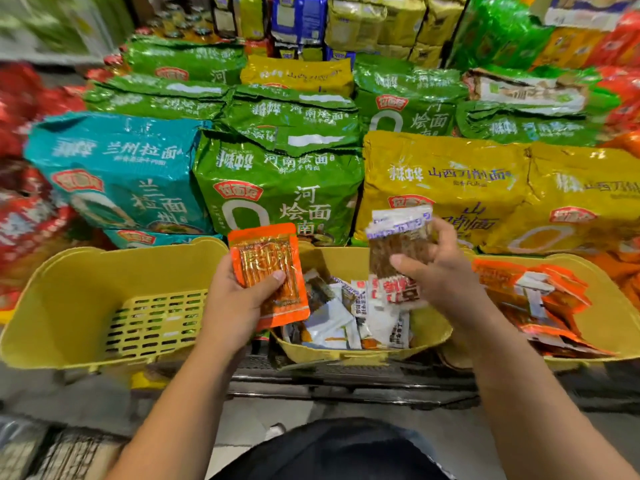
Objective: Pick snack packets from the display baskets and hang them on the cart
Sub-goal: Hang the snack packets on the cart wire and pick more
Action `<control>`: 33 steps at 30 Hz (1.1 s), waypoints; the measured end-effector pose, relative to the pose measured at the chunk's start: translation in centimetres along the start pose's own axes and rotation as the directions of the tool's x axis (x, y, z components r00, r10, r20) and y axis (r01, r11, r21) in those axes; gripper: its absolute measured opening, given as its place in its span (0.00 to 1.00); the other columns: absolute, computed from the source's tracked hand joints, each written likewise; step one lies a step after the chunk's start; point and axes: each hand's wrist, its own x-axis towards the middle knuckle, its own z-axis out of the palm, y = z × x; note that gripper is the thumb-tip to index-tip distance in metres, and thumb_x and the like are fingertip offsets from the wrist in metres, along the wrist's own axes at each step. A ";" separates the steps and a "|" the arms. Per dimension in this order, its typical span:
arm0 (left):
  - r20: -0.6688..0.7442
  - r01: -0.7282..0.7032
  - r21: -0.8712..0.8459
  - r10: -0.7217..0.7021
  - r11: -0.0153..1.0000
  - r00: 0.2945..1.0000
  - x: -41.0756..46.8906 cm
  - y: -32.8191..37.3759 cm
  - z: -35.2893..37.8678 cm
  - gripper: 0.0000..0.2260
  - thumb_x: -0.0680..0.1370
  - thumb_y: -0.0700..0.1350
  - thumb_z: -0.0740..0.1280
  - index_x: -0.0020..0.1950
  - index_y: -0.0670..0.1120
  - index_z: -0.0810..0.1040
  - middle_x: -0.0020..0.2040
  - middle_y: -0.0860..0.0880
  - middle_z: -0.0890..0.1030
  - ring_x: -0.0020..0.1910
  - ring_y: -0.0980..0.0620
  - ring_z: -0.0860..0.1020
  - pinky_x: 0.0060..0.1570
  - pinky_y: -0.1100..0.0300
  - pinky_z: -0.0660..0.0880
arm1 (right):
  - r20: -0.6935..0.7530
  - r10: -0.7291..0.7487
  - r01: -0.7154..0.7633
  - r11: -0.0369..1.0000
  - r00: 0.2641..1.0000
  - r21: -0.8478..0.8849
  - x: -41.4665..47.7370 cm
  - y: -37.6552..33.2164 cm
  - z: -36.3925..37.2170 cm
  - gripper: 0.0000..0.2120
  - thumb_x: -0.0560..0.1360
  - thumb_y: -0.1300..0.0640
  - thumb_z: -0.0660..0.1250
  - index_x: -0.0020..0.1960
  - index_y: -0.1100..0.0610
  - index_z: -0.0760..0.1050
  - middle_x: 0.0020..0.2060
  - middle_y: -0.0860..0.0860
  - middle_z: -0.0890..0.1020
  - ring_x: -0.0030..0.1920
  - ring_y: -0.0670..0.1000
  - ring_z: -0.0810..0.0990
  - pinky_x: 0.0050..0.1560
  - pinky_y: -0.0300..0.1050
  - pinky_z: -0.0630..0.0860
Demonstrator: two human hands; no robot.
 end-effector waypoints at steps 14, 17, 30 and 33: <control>-0.498 -0.028 -0.080 -0.016 0.996 0.867 -13.9 -3.8 2.6 0.19 0.70 0.39 0.77 0.59 0.47 0.79 0.52 0.42 0.86 0.52 0.37 0.84 0.53 0.35 0.80 | 0.772 0.026 -0.565 0.698 0.635 0.440 -4.3 0.8 0.1 0.27 0.78 0.63 0.61 0.73 0.43 0.68 0.59 0.58 0.83 0.50 0.60 0.86 0.44 0.57 0.83; -0.598 -0.029 -0.127 -0.053 0.991 0.800 -17.1 -4.0 1.8 0.15 0.75 0.33 0.73 0.59 0.45 0.78 0.49 0.43 0.86 0.49 0.40 0.85 0.49 0.41 0.82 | 0.806 0.049 -0.557 0.747 0.590 0.362 -5.6 0.9 1.5 0.25 0.79 0.62 0.62 0.71 0.41 0.71 0.59 0.58 0.84 0.49 0.59 0.85 0.47 0.58 0.82; -0.864 -0.142 -0.197 -0.104 0.970 0.492 -28.1 -4.6 -5.9 0.15 0.75 0.31 0.72 0.57 0.45 0.78 0.47 0.46 0.86 0.46 0.44 0.85 0.39 0.49 0.83 | 0.970 0.154 -0.699 0.715 0.187 0.021 -13.7 0.2 12.9 0.19 0.76 0.49 0.60 0.36 0.59 0.82 0.39 0.58 0.81 0.37 0.57 0.82 0.30 0.44 0.71; -0.897 -0.140 -0.180 -0.103 0.974 0.431 -30.3 -4.8 -9.8 0.16 0.75 0.33 0.73 0.61 0.44 0.78 0.52 0.43 0.86 0.52 0.40 0.84 0.51 0.42 0.82 | 0.974 0.181 -0.654 0.755 0.134 -0.050 -16.5 -0.3 17.3 0.18 0.75 0.50 0.62 0.38 0.59 0.85 0.40 0.58 0.84 0.37 0.56 0.84 0.38 0.48 0.70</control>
